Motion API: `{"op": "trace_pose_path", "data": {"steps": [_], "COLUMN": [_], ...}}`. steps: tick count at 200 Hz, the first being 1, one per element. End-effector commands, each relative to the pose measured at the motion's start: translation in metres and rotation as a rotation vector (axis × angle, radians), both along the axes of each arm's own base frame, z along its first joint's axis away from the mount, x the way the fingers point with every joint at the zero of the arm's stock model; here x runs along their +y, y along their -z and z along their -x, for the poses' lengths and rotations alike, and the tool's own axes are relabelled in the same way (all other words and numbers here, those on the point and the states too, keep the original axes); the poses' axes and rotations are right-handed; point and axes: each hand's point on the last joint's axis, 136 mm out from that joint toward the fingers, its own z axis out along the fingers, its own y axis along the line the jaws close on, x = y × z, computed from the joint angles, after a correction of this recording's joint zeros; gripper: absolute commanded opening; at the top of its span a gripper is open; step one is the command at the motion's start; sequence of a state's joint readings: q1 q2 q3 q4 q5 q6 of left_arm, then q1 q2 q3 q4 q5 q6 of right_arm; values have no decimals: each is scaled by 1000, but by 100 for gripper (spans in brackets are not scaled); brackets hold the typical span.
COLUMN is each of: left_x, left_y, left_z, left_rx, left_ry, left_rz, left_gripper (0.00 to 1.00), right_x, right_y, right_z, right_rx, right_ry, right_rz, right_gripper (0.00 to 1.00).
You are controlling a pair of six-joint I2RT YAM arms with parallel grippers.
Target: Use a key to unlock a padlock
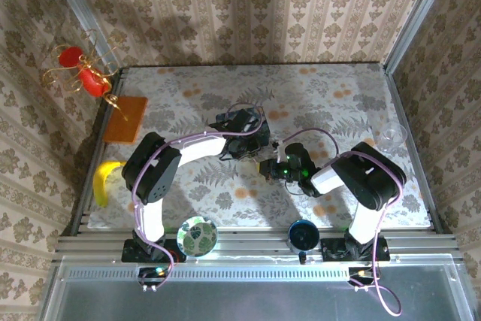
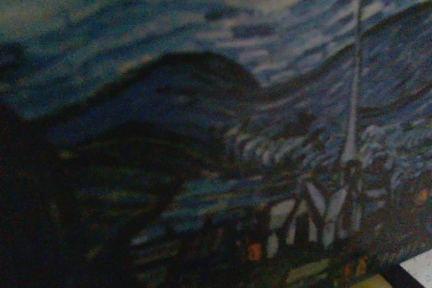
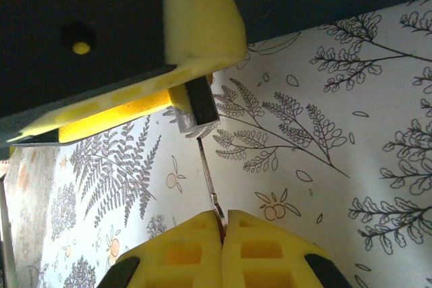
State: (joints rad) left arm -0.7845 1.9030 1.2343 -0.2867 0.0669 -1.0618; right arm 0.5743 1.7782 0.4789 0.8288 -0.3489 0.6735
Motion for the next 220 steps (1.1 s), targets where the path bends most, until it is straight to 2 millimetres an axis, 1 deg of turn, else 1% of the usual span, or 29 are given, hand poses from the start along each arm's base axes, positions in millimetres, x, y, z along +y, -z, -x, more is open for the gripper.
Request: {"op": "trace_pose_path", "data": {"steps": [1,45,122,179,220], "left_x": [0,1,-2,-4,-5], "left_y": [5,4,6,4,4], "left_z": [2,2,3,2,4], "left_rx": [23,23,33,31,38], "left_ry": [-11,-15,-18,-20,-16], "left_rz": [22,27,52,72,88], "left_gripper": [0,0,0,0,0], "right_x": [4,0,5,8,11], "right_y": [-9,-9,-22,-20,-22], "right_z": [-12,-16,-23,-25,-32], "right_rx": [-54,-64,-101,-89,-84], "right_ry": [21,55,59,61,70], "right_rz": [-8,-17,-57,-74,-95], "right_gripper": [0,0,0,0,0]}}
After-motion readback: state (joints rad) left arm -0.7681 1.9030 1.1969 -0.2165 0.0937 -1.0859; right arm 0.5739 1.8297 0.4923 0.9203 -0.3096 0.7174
